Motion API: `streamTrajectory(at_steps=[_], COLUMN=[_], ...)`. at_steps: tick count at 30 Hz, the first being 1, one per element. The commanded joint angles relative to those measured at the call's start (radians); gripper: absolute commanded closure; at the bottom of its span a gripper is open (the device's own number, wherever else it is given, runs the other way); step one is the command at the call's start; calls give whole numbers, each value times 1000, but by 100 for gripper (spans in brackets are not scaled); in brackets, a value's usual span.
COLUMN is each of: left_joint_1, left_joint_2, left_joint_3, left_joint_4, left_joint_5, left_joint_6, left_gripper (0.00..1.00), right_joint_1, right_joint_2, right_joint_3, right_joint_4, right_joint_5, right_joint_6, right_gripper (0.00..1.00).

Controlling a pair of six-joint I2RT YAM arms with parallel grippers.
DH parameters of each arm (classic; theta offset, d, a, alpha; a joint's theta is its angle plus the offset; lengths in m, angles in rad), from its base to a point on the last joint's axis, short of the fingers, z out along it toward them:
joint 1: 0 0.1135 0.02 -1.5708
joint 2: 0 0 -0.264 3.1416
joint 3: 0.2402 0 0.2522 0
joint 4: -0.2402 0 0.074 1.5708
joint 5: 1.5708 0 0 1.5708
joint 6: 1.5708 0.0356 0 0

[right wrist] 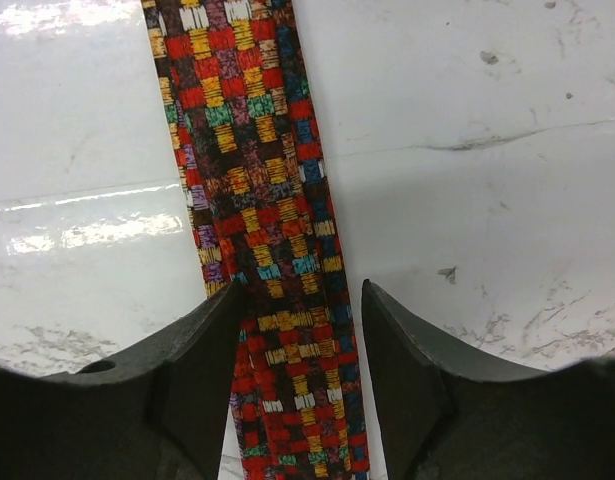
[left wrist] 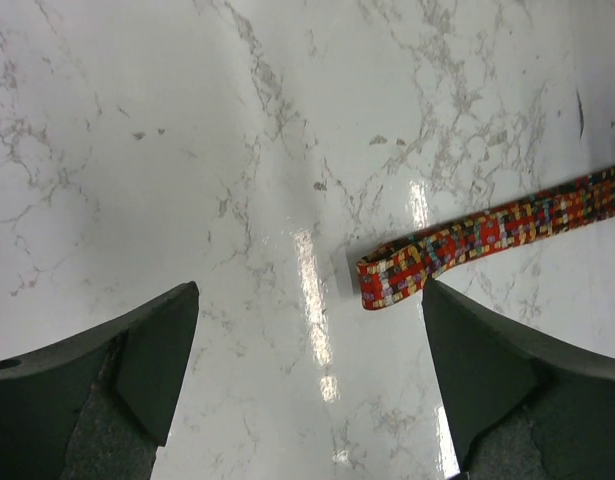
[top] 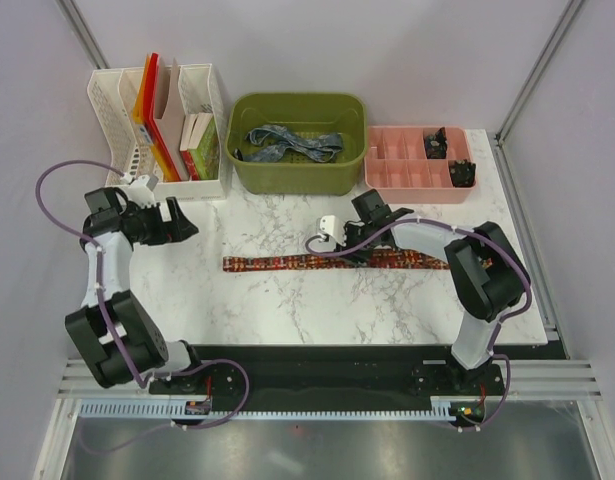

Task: Roll the ties
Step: Flatten out the tie at the center of the board.

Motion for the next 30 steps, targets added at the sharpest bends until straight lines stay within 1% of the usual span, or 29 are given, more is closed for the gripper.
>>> streamTrajectory(at_steps=[1, 2, 4, 5, 6, 7, 8, 9, 11, 12, 13, 14, 16, 20, 23, 26, 28, 29, 30], left_joint_1=[6, 6, -1, -18, -27, -41, -50, -52, -73, -75, -87, -92, -108, -171, -216, -239, -242, -242, -244], left_joint_2=[-133, -127, -83, -1, 32, 55, 63, 63, 78, 90, 104, 130, 147, 147, 161, 172, 170, 173, 176], left_joint_3=[-73, -62, -23, 31, 48, 50, 24, 2, -41, -50, -59, -68, -90, -131, -165, -200, -219, -222, -222], left_joint_4=[150, 150, 66, 15, -63, -73, -70, -38, -13, 1, 1, 1, 5, 18, 27, 68, 93, 114, 119], left_joint_5=[48, 52, 27, 4, -41, -67, -70, -37, -50, -38, -40, -41, -29, -52, -72, -95, -101, -95, -92], left_joint_6=[-137, -146, -227, -266, -303, -317, -323, -331, -361, -381, -390, -401, -410, -384, -387, -426, -435, -440, -438], left_gripper=[0, 0, 0, 0, 0, 0, 0, 0, 10, 19, 24, 27, 28, 26, 26, 31, 32, 35, 36], right_joint_1=[-19, -22, -27, -27, -27, -27, -27, -27, -17, -14, -8, 4, 21, 84, 108, 134, 147, 156, 164], right_joint_2=[-20, -23, -35, -43, -58, -65, -68, -71, -66, -65, -60, -52, -46, -16, 43, 93, 113, 121, 127], right_joint_3=[-11, -7, 17, 28, 54, 71, 86, 117, 147, 154, 157, 155, 144, 95, 120, 150, 160, 161, 164], right_joint_4=[-115, -122, -129, -129, -129, -127, -126, -125, -125, -127, -126, -125, -132, -113, -89, -81, -81, -81, -81], right_joint_5=[-39, -45, -63, -72, -95, -106, -115, -129, -154, -158, -154, -152, -140, -88, -45, 6, 21, 32, 40], right_joint_6=[-42, -34, -10, 29, 52, 78, 124, 150, 199, 208, 215, 221, 212, 155, 152, 143, 133, 130, 127], right_gripper=[41, 40, 36, 36, 33, 31, 30, 29, 27, 27, 27, 27, 27, 28, 30, 33, 35, 35, 37])
